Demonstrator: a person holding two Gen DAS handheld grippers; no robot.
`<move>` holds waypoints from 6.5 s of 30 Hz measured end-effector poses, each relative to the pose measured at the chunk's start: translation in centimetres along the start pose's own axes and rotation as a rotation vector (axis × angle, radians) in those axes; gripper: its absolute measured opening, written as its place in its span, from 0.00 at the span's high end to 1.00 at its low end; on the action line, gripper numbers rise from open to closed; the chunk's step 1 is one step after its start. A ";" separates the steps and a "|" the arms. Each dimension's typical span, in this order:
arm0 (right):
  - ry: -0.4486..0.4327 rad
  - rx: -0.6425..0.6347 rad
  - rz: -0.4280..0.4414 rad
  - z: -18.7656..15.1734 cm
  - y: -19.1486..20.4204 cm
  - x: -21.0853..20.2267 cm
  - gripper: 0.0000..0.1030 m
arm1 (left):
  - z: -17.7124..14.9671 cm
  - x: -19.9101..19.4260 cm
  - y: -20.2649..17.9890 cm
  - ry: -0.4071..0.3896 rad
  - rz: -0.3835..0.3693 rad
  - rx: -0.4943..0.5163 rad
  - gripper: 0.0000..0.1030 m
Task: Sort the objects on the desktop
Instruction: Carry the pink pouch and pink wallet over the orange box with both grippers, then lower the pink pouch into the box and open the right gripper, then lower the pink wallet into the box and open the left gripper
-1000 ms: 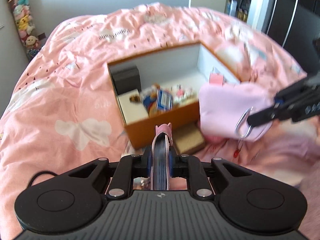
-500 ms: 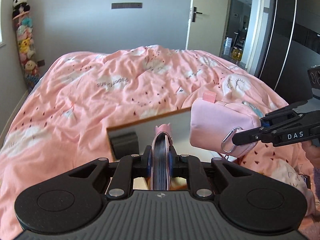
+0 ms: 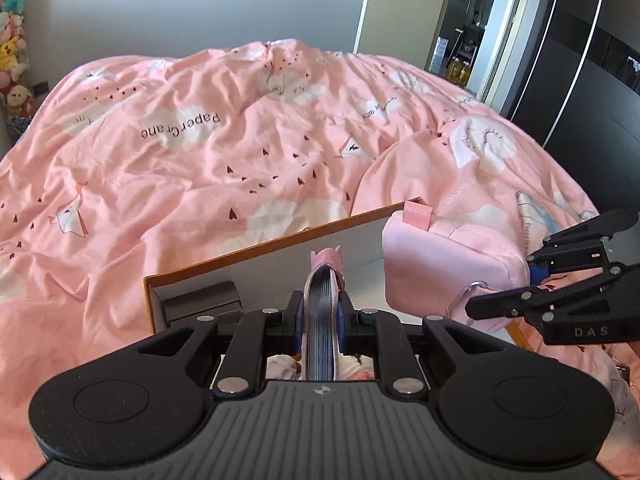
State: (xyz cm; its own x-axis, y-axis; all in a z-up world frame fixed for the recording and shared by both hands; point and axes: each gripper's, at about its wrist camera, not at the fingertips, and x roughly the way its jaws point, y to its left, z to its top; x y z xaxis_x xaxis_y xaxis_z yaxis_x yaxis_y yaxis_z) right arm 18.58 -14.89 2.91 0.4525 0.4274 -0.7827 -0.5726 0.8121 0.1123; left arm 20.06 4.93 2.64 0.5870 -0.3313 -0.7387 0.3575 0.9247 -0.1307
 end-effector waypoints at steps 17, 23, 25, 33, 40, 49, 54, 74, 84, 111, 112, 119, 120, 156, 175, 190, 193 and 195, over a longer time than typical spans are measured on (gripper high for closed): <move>0.232 -0.019 0.264 5.1 -1.4 10.7 0.77 | -0.7 0.1 3.3 0.071 0.066 -0.038 0.83; 0.265 0.105 0.290 6.2 -2.9 13.0 0.70 | -1.0 0.9 4.1 0.097 0.066 -0.060 0.83; 0.257 0.095 0.246 6.2 -3.1 12.9 0.66 | -1.0 1.1 4.3 0.098 0.061 -0.067 0.83; 0.239 0.047 0.048 5.6 -3.3 12.7 0.56 | -1.1 1.3 5.0 0.093 0.040 -0.091 0.83; 0.252 0.086 -0.048 5.8 -3.2 14.1 0.56 | -1.7 0.8 5.5 0.080 0.038 -0.121 0.83; 0.273 0.121 -0.086 5.5 -2.3 16.6 0.62 | -1.9 0.5 5.9 0.072 0.033 -0.146 0.83; 0.264 0.057 -0.092 5.1 -1.6 17.7 0.62 | -2.0 0.7 5.8 0.068 0.044 -0.142 0.83; 0.157 -0.089 0.083 5.9 2.5 18.8 0.90 | -1.9 -0.8 5.9 0.038 0.052 -0.166 0.83; 0.149 -0.052 0.094 5.9 1.6 18.0 0.87 | -2.1 -0.6 5.5 0.056 0.040 -0.159 0.83; 0.292 0.173 0.028 3.9 -2.9 18.0 0.64 | -2.8 -0.4 5.4 0.068 0.028 -0.169 0.83; 0.292 0.177 0.031 4.0 -3.0 17.9 0.64 | -2.8 -0.3 5.4 0.068 0.029 -0.171 0.83; 0.228 0.122 0.023 4.5 -3.0 14.7 0.64 | -1.1 -0.2 4.8 0.040 -0.017 -0.123 0.83; 0.222 0.106 0.018 4.5 -2.9 14.3 0.64 | -0.7 0.0 4.4 0.035 -0.029 -0.112 0.83; 0.192 -0.078 -0.005 3.9 -1.2 13.0 0.64 | 2.2 9.1 3.1 0.103 0.109 0.019 0.70; 0.111 -0.117 0.016 6.7 2.3 16.7 0.76 | -1.6 0.9 4.5 0.028 0.154 -0.104 0.70; 0.131 -0.064 0.005 6.6 1.9 16.4 0.76 | -4.5 -1.6 2.9 0.002 0.143 -0.126 0.70; 0.097 -0.066 0.006 6.3 2.0 14.3 0.75 | -4.9 -2.7 2.3 -0.028 0.149 -0.132 0.70; 0.067 -0.072 0.006 5.8 2.1 12.5 0.75 | -5.1 -3.4 1.8 -0.047 0.153 -0.134 0.70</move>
State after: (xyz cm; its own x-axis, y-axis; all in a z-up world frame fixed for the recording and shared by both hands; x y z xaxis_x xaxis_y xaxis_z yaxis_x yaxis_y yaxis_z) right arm 27.03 -5.49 -3.07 0.4034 0.4025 -0.8217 -0.6239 0.7779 0.0747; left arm 14.98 8.65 1.58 0.6613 -0.1901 -0.7256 0.1629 0.9807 -0.1084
